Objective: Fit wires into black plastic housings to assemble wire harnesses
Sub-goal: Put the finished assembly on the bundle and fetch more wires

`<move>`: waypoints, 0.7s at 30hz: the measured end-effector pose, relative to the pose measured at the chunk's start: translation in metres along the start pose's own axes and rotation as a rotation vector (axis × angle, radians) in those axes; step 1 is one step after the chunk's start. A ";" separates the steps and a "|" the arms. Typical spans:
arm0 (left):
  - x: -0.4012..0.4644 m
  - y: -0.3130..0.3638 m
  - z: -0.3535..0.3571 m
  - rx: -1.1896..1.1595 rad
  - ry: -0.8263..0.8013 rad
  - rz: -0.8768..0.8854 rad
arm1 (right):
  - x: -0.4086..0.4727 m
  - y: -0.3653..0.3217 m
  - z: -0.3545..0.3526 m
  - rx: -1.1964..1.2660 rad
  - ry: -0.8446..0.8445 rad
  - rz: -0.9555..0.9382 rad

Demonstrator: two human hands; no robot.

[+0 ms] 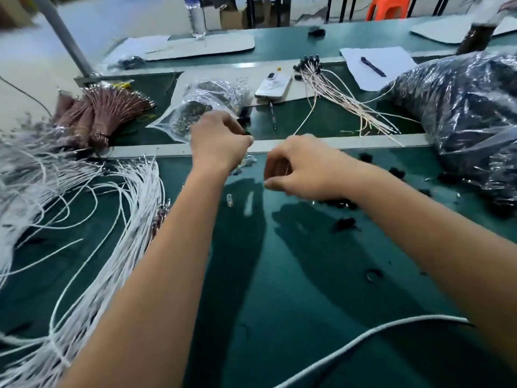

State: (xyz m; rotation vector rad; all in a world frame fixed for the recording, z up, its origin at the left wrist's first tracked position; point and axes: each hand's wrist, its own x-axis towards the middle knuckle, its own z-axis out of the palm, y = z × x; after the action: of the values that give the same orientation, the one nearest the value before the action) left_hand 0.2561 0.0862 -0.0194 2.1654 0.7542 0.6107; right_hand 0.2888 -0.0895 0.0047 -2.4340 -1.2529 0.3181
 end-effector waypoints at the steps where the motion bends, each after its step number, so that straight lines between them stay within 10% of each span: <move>1: -0.004 -0.012 -0.015 -0.045 0.050 -0.040 | 0.000 -0.018 0.013 0.017 -0.112 -0.008; 4: -0.016 -0.036 -0.054 -0.144 0.182 -0.136 | 0.004 -0.062 0.052 0.116 -0.292 0.046; 21: -0.047 -0.049 -0.106 -0.282 0.316 -0.221 | 0.026 -0.115 0.098 0.746 -0.182 0.403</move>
State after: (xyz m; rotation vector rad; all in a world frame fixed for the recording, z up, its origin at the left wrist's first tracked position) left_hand 0.1409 0.1337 -0.0017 1.7213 0.9937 0.8965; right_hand 0.1832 0.0150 -0.0343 -1.9861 -0.5291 0.9452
